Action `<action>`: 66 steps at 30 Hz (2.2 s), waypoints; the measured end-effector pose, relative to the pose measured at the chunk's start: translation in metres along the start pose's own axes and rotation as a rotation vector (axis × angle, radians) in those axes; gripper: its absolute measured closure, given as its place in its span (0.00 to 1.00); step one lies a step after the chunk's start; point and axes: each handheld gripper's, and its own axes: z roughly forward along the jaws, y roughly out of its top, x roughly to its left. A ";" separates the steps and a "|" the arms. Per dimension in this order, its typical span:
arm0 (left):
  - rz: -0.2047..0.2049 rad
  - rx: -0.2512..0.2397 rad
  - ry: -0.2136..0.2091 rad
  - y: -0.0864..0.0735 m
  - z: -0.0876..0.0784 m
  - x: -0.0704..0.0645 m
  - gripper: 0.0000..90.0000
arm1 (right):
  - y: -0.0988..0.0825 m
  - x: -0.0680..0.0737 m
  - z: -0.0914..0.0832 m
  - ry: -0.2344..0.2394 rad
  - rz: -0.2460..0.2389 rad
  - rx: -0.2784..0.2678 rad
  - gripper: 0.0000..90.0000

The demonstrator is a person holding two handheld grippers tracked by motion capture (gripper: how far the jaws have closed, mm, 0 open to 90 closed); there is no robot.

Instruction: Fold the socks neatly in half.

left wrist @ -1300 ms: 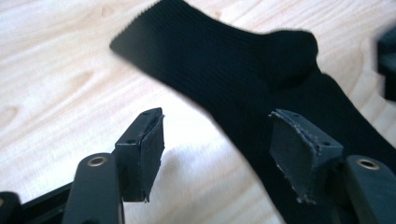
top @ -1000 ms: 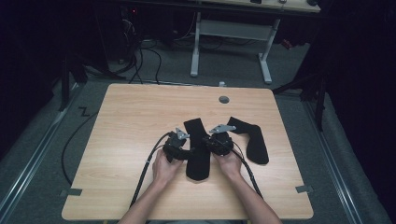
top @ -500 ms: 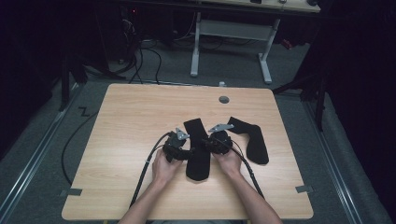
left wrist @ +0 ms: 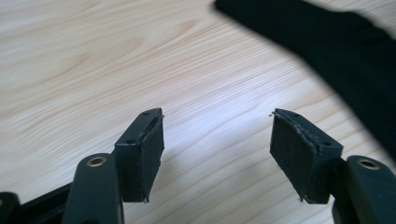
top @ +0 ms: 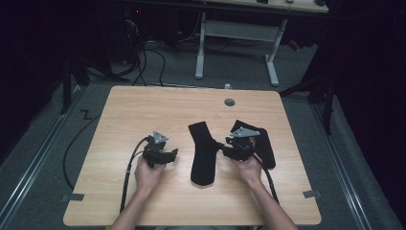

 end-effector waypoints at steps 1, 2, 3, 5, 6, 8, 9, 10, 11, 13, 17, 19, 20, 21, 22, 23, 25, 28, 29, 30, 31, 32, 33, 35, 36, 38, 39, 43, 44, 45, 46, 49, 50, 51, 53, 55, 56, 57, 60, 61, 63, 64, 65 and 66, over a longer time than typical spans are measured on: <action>-0.008 0.004 0.012 -0.003 -0.002 0.006 0.39 | -0.002 -0.003 -0.005 -0.009 -0.001 -0.004 0.63; -0.015 0.006 0.025 -0.006 -0.004 0.012 0.39 | -0.003 -0.006 -0.009 -0.019 -0.005 -0.006 0.63; -0.025 0.008 0.039 -0.009 -0.006 0.018 0.39 | -0.005 -0.009 -0.013 -0.029 -0.008 -0.006 0.63; -0.045 0.011 0.062 -0.014 -0.009 0.029 0.39 | -0.007 -0.016 -0.021 -0.047 -0.012 -0.005 0.63; -0.054 0.012 0.073 -0.016 -0.011 0.034 0.39 | -0.009 -0.020 -0.024 -0.054 -0.008 -0.005 0.63; -0.063 0.014 0.083 -0.017 -0.012 0.038 0.39 | -0.012 -0.028 -0.030 -0.066 0.002 -0.002 0.64; -0.079 0.009 0.099 -0.020 -0.014 0.046 0.39 | -0.013 -0.031 -0.032 -0.078 0.008 0.002 0.64; -0.087 0.005 0.104 -0.021 -0.016 0.049 0.39 | -0.015 -0.034 -0.033 -0.090 0.014 0.007 0.65; -0.094 0.001 0.108 -0.023 -0.017 0.052 0.39 | -0.017 -0.037 -0.035 -0.097 0.020 0.012 0.66; -0.097 -0.006 0.113 -0.025 -0.018 0.055 0.39 | -0.020 -0.044 -0.038 -0.110 0.030 0.021 0.67; -0.072 -0.020 0.132 -0.026 -0.015 0.053 0.36 | -0.026 -0.055 -0.043 -0.139 0.055 0.027 0.68; -0.073 -0.020 0.133 -0.026 -0.015 0.054 0.36 | -0.029 -0.060 -0.047 -0.156 0.065 0.025 0.68; -0.074 -0.020 0.133 -0.026 -0.015 0.053 0.36 | -0.029 -0.063 -0.048 -0.165 0.069 0.025 0.68; -0.074 -0.020 0.134 -0.026 -0.015 0.053 0.35 | -0.030 -0.066 -0.050 -0.173 0.071 0.025 0.68; -0.074 -0.019 0.133 -0.026 -0.015 0.053 0.34 | -0.030 -0.068 -0.051 -0.181 0.079 0.026 0.68; -0.073 -0.018 0.133 -0.026 -0.015 0.053 0.34 | -0.030 -0.071 -0.052 -0.194 0.075 0.028 0.68; -0.073 -0.017 0.134 -0.026 -0.015 0.053 0.33 | -0.030 -0.074 -0.054 -0.205 0.079 0.030 0.68; -0.069 -0.013 0.129 -0.026 -0.014 0.053 0.31 | -0.030 -0.086 -0.059 -0.231 0.107 0.029 0.69; -0.069 -0.012 0.128 -0.026 -0.014 0.053 0.31 | -0.030 -0.089 -0.060 -0.238 0.111 0.033 0.69; -0.069 -0.013 0.128 -0.026 -0.014 0.053 0.30 | -0.030 -0.092 -0.060 -0.246 0.117 0.038 0.69; -0.068 -0.012 0.127 -0.026 -0.014 0.053 0.30 | -0.030 -0.095 -0.059 -0.252 0.120 0.043 0.69; -0.069 -0.013 0.127 -0.026 -0.014 0.053 0.30 | -0.030 -0.098 -0.058 -0.256 0.125 0.048 0.69; -0.069 -0.012 0.127 -0.026 -0.014 0.053 0.30 | -0.030 -0.101 -0.057 -0.260 0.133 0.053 0.69; -0.068 -0.012 0.126 -0.026 -0.014 0.053 0.30 | -0.030 -0.105 -0.053 -0.268 0.141 0.065 0.70; -0.068 -0.012 0.126 -0.026 -0.014 0.053 0.30 | -0.029 -0.108 -0.051 -0.270 0.145 0.066 0.71; -0.068 -0.012 0.127 -0.026 -0.014 0.053 0.30 | -0.028 -0.111 -0.048 -0.278 0.151 0.068 0.73; -0.068 -0.012 0.127 -0.026 -0.014 0.053 0.30 | -0.027 -0.113 -0.046 -0.284 0.149 0.072 0.74; -0.068 -0.012 0.127 -0.026 -0.014 0.053 0.30 | -0.021 -0.118 -0.039 -0.302 0.150 0.080 0.74; -0.068 -0.012 0.126 -0.026 -0.014 0.053 0.30 | -0.020 -0.119 -0.037 -0.301 0.153 0.083 0.74; -0.068 -0.012 0.126 -0.026 -0.014 0.053 0.30 | -0.020 -0.121 -0.034 -0.298 0.153 0.089 0.73; -0.068 -0.012 0.126 -0.026 -0.014 0.053 0.30 | -0.020 -0.122 -0.031 -0.289 0.163 0.094 0.72; -0.068 -0.013 0.127 -0.026 -0.014 0.053 0.30 | -0.022 -0.123 -0.026 -0.268 0.185 0.102 0.68; -0.068 -0.012 0.127 -0.026 -0.014 0.053 0.30 | -0.025 -0.124 -0.020 -0.253 0.196 0.125 0.65; -0.069 -0.012 0.127 -0.026 -0.014 0.053 0.30 | -0.026 -0.124 -0.018 -0.247 0.194 0.136 0.63; -0.068 -0.012 0.127 -0.026 -0.014 0.053 0.30 | -0.029 -0.124 -0.011 -0.233 0.191 0.175 0.60; -0.069 -0.012 0.127 -0.026 -0.014 0.053 0.30 | -0.033 -0.123 -0.008 -0.237 0.174 0.171 0.58; -0.069 -0.012 0.127 -0.026 -0.014 0.053 0.30 | -0.033 -0.122 -0.008 -0.236 0.179 0.169 0.58; -0.069 -0.012 0.127 -0.026 -0.014 0.053 0.30 | -0.033 -0.122 -0.008 -0.235 0.173 0.167 0.58; -0.069 -0.012 0.127 -0.026 -0.014 0.052 0.30 | -0.032 -0.122 -0.009 -0.231 0.161 0.182 0.64; -0.069 -0.012 0.127 -0.026 -0.014 0.052 0.30 | -0.031 -0.121 -0.010 -0.227 0.160 0.195 0.69; -0.068 -0.011 0.127 -0.026 -0.015 0.052 0.30 | -0.030 -0.117 -0.011 -0.219 0.142 0.209 0.80; -0.069 -0.011 0.127 -0.026 -0.015 0.052 0.30 | -0.030 -0.115 -0.012 -0.217 0.128 0.217 0.85; -0.069 -0.011 0.127 -0.026 -0.015 0.052 0.30 | -0.030 -0.112 -0.012 -0.218 0.114 0.222 0.90; -0.069 -0.012 0.127 -0.026 -0.014 0.052 0.30 | -0.029 -0.110 -0.011 -0.220 0.103 0.226 0.93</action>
